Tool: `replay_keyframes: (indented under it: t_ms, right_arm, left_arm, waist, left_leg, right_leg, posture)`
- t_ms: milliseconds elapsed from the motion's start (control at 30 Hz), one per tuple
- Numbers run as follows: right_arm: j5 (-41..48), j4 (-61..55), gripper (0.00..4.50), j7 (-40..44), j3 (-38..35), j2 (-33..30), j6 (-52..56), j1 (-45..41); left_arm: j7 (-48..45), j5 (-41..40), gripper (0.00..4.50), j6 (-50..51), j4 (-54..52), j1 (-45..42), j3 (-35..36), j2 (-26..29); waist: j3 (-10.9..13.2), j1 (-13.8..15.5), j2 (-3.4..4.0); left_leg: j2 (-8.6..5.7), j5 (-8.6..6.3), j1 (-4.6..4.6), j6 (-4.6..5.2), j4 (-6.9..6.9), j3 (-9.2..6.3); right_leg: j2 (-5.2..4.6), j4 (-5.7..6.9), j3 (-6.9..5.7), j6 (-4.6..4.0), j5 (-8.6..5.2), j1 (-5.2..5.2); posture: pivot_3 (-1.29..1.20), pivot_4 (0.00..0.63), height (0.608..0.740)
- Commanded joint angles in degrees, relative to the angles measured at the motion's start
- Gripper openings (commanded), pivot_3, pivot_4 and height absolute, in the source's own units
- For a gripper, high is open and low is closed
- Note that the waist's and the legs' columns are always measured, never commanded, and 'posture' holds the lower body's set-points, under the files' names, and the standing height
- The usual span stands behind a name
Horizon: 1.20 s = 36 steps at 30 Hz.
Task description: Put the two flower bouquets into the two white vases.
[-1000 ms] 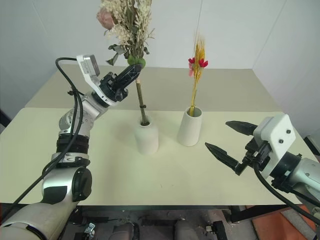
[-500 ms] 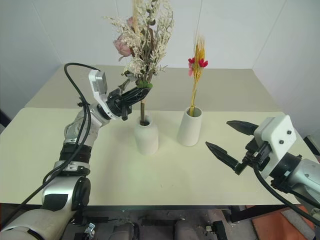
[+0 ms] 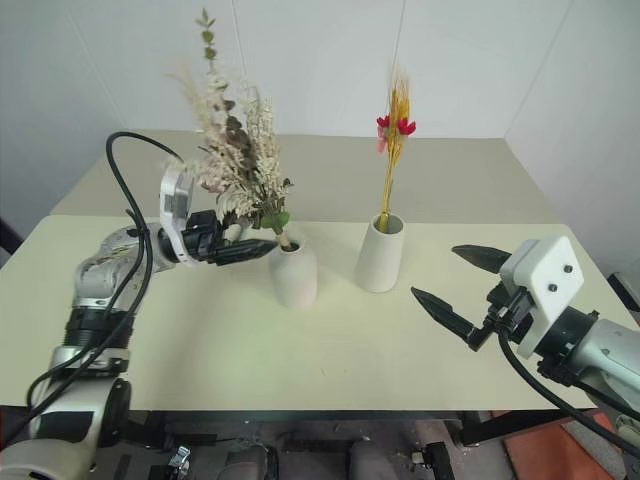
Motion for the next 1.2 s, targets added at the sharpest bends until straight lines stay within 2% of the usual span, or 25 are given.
replay_keyframes:
  t_ms: [33,167,333,467,633,733,933,1200]
  right_arm:
    - [-0.75,0.14,4.5,0.19,0.3,-0.22,-1.94,-1.36]
    - [-1.36,0.85,4.5,0.63,0.85,-0.48,-2.1,-1.97]
    - [-0.79,2.33,4.5,3.07,-1.57,-1.15,-2.08,-1.15]
    - [-0.07,4.51,4.5,7.07,-5.28,-1.96,-2.74,0.48]
    - [-1.93,9.33,4.5,12.37,-9.44,-4.7,-3.92,1.78]
    - [-1.67,11.14,4.5,14.4,-10.1,-6.51,-2.9,1.9]
    - [-2.32,12.21,4.5,16.18,-7.58,-7.68,-3.34,1.17]
    - [-3.54,11.8,4.5,16.87,-8.81,-8.37,-2.19,2.61]
  left_arm:
    - [-2.14,-1.0,4.49,2.1,-3.0,-1.52,1.0,3.99]
    - [-4.67,2.44,4.49,0.98,-3.78,-0.11,0.18,11.7]
    - [-7.32,4.19,4.49,-1.51,-6.44,4.63,2.65,21.47]
    - [-6.58,2.85,4.49,-2.41,-8.76,8.07,6.43,25.62]
    - [-3.01,-2.63,4.49,1.79,-12.82,13.04,16.18,27.68]
    - [-1.97,-3.84,4.49,1.96,-15.11,16.49,19.66,28.1]
    - [-0.41,-3.38,4.49,1.02,-15.6,17.53,19.87,28.48]
    - [0.51,-4.28,4.49,0.82,-15.74,18.13,20.32,28.06]
  waist:
    - [0.0,-0.03,0.0]
    - [0.0,-0.29,0.0]
    - [-0.01,-0.31,0.02]
    - [-0.01,0.11,0.01]
    - [-0.01,0.07,0.02]
    - [-0.01,-0.07,0.02]
    - [-0.01,-0.07,0.02]
    - [-0.01,-0.06,0.02]
  left_leg:
    - [0.01,0.0,-0.01,0.0,0.0,0.0]
    - [0.03,0.0,-0.01,0.0,-0.01,0.0]
    - [0.07,-0.01,0.0,0.0,-0.04,0.02]
    - [0.12,-0.01,-0.03,0.0,-0.03,0.04]
    - [0.19,-0.01,-0.02,0.0,-0.01,0.05]
    - [0.21,-0.01,0.02,0.0,-0.01,0.06]
    - [0.24,-0.01,0.05,-0.01,-0.01,0.06]
    - [0.24,-0.01,0.02,-0.01,-0.02,0.06]
  right_leg:
    - [0.0,-0.01,-0.01,-0.01,-0.01,-0.01]
    - [0.01,0.0,-0.01,-0.04,-0.02,-0.03]
    - [0.02,0.02,-0.02,-0.14,-0.08,-0.07]
    - [0.01,0.0,-0.08,-0.42,-0.25,-0.06]
    - [0.0,-0.01,-0.15,-0.46,-0.27,-0.03]
    - [0.01,0.02,-0.18,-0.47,-0.28,-0.03]
    - [0.02,0.02,-0.21,-0.5,-0.28,-0.02]
    - [0.01,0.02,-0.23,-0.51,-0.29,-0.04]
  posture:
    - [0.0,0.15,0.74]
    - [0.0,0.15,0.74]
    - [0.0,0.15,0.74]
    - [0.0,0.15,0.74]
    - [0.0,0.15,0.74]
    - [0.0,0.15,0.74]
    - [0.0,0.15,0.74]
    - [0.0,0.15,0.74]
